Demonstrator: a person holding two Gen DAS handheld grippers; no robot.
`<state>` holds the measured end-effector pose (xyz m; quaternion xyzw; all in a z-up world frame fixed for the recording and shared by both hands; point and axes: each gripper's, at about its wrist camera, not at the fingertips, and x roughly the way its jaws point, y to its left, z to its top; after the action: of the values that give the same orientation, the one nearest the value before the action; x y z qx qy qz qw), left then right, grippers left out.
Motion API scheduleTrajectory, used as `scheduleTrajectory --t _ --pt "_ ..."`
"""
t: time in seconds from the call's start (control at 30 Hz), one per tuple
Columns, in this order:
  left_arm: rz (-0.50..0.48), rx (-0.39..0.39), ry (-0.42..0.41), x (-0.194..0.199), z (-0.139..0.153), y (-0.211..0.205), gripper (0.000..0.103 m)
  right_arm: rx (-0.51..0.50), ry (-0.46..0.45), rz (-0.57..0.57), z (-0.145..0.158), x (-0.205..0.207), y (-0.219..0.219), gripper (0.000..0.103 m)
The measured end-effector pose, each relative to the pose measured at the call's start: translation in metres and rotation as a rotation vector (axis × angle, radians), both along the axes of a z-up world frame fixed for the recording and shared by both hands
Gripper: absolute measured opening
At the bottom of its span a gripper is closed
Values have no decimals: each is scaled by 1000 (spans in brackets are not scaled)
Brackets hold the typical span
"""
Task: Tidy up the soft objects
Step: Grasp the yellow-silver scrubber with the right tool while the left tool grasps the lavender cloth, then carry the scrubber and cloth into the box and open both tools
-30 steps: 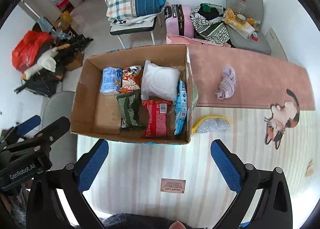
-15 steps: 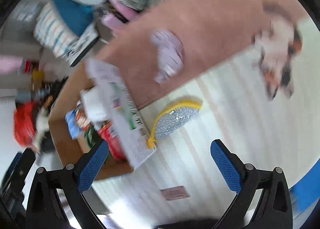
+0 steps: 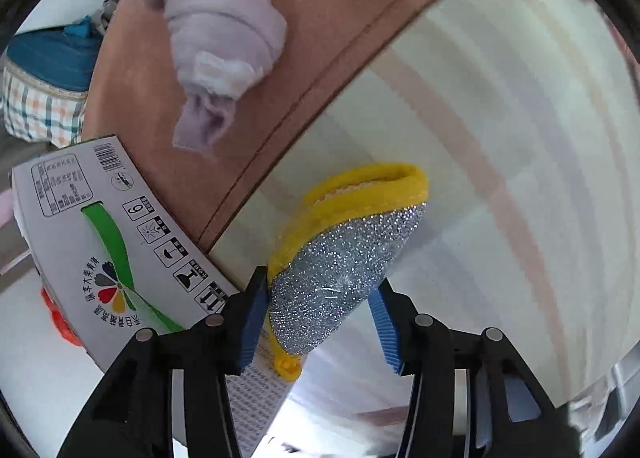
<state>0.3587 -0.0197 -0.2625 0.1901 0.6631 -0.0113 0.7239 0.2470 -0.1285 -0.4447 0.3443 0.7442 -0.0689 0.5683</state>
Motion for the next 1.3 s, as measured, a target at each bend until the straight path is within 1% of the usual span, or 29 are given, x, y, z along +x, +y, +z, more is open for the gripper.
scheduleTrajectory --t 0.03,0.13,0.2,0.23,0.27,0.3,0.33,0.43,0.57,0.6,0.63,0.67,0.7,0.73,0.77,0.8,0.87,0.93,0.97,1.0,1.03,1.1,1.2,1.3 --pt "0 -17 12 4 -3 -5 100 -42 -24 36 5 1 -4 50" --pt "-15 -87 69 20 -19 -27 100 -72 -51 88 16 2 -26 49" --pt "-23 -123 132 32 -37 -41 100 -123 -59 131 24 4 -48 49" --pt "-24 -143 174 39 -51 -48 100 -145 -57 161 26 7 -59 49" --pt "-17 -173 214 45 -65 -55 100 -166 -51 177 28 11 -70 49" --pt "-7 -189 237 50 -75 -60 100 -182 -44 193 28 13 -77 49" --pt "7 -196 261 55 -89 -66 100 -217 -23 244 26 18 -86 50" --pt "22 -212 321 60 -120 -84 100 -276 -9 303 22 29 -103 52" --pt "3 -198 379 58 -151 -104 100 -240 -4 320 17 32 -108 55" --pt "5 -201 380 58 -155 -107 100 -238 -12 320 18 33 -108 59" --pt "8 -202 375 57 -156 -108 94 -234 -17 316 20 34 -109 63" --pt "12 -196 369 56 -158 -110 80 -234 -18 308 20 33 -109 69" --pt "13 -199 371 54 -158 -110 67 -234 -20 302 22 35 -112 70" --pt "15 -201 374 52 -159 -111 61 -232 -25 300 22 33 -109 70" --pt "18 -194 371 49 -160 -112 51 -231 -26 301 23 39 -122 70" --pt "23 -189 360 46 -160 -112 45 -241 -20 303 21 37 -121 70" --pt "27 -191 334 41 -157 -111 40 -249 -13 302 11 36 -129 70" --pt "41 -200 326 36 -156 -108 38 -250 -2 296 6 33 -129 68" --pt "52 -205 323 32 -156 -107 38 -251 1 293 4 32 -127 63" --pt "57 -210 319 30 -155 -105 37 -254 -1 286 2 27 -122 48" --pt "64 -216 312 26 -152 -104 37 -269 -2 283 3 25 -122 46" --pt "65 -229 296 22 -141 -104 37 -266 -20 284 6 23 -118 45" --pt "65 -272 254 10 -114 -99 37 -260 -74 289 30 21 -114 44" --pt "72 -348 186 -10 -66 -85 37 -237 -152 307 67 11 -100 44"
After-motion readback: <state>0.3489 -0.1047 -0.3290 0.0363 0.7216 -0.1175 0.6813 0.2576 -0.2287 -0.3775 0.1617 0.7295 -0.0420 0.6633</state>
